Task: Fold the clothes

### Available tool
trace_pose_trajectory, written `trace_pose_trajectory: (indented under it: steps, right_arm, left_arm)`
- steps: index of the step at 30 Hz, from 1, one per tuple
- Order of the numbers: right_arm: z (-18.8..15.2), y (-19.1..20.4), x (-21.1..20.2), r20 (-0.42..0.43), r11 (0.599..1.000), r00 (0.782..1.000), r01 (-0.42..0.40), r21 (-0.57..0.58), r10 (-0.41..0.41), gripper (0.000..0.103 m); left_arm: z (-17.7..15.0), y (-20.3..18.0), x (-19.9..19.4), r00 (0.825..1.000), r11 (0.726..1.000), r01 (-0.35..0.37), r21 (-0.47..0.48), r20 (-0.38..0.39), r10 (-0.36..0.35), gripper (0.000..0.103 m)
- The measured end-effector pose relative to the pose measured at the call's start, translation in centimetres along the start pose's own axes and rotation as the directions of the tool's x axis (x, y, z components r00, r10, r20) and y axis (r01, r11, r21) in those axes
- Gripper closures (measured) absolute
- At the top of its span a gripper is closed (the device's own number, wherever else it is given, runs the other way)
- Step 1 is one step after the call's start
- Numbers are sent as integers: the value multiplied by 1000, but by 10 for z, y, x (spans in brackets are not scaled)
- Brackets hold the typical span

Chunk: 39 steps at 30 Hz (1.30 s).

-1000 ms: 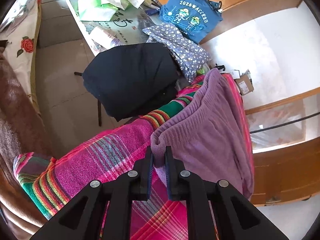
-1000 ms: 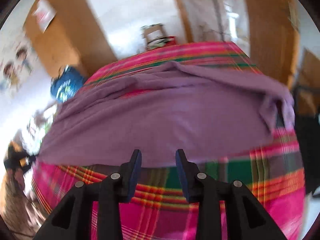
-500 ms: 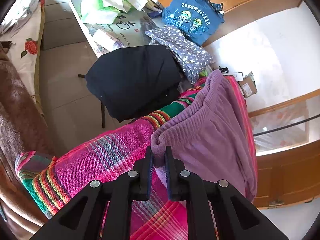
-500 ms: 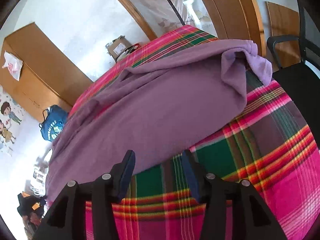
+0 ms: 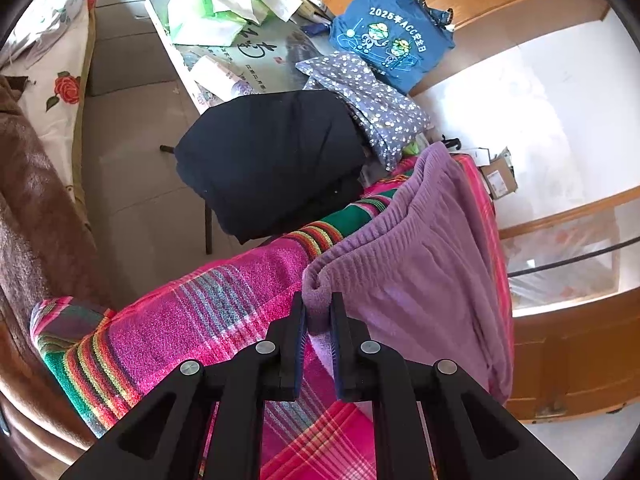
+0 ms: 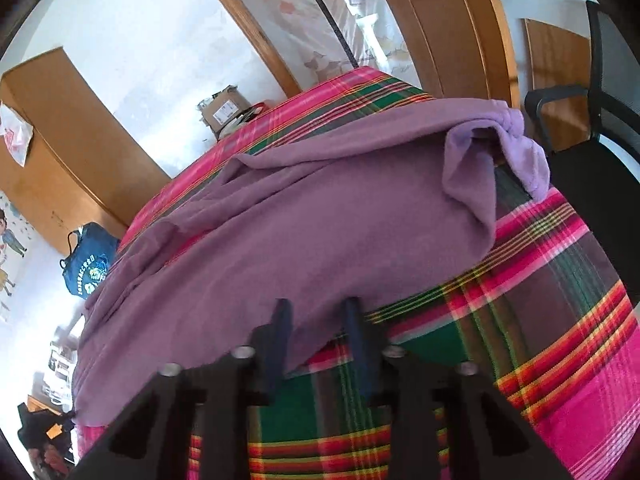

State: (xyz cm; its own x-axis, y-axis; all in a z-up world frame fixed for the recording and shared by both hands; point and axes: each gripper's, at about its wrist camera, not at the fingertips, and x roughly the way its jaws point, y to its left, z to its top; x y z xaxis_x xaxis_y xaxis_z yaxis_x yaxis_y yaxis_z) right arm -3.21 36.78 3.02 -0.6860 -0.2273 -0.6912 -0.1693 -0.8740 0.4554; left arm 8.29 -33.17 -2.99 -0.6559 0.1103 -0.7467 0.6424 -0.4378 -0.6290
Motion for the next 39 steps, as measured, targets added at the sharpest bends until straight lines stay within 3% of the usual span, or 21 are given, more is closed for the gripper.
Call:
trace_pose_trajectory:
  steps: [7,16,26,39]
  right_arm:
    - [0,-9,-7,19,999,999,-40,34,39,99]
    - [-6,-7,-46,110,998,993,-46,36,42,99]
    - [-28,-18,-78,140,996,990,-41,77,30,101]
    - [-40,-24,-97,153,997,988,-20,72,9,101]
  left_arm:
    - [-2,3,-1,1000,1000,17,-26,-3,-17,92]
    - [-3,6,-3,999,999,31,-33,-10,-32,93]
    - [-1,11,-10,997,996,69,-55,-30,-71,93]
    - [-9,19,-15,997,998,54,-39,-50,-56,93]
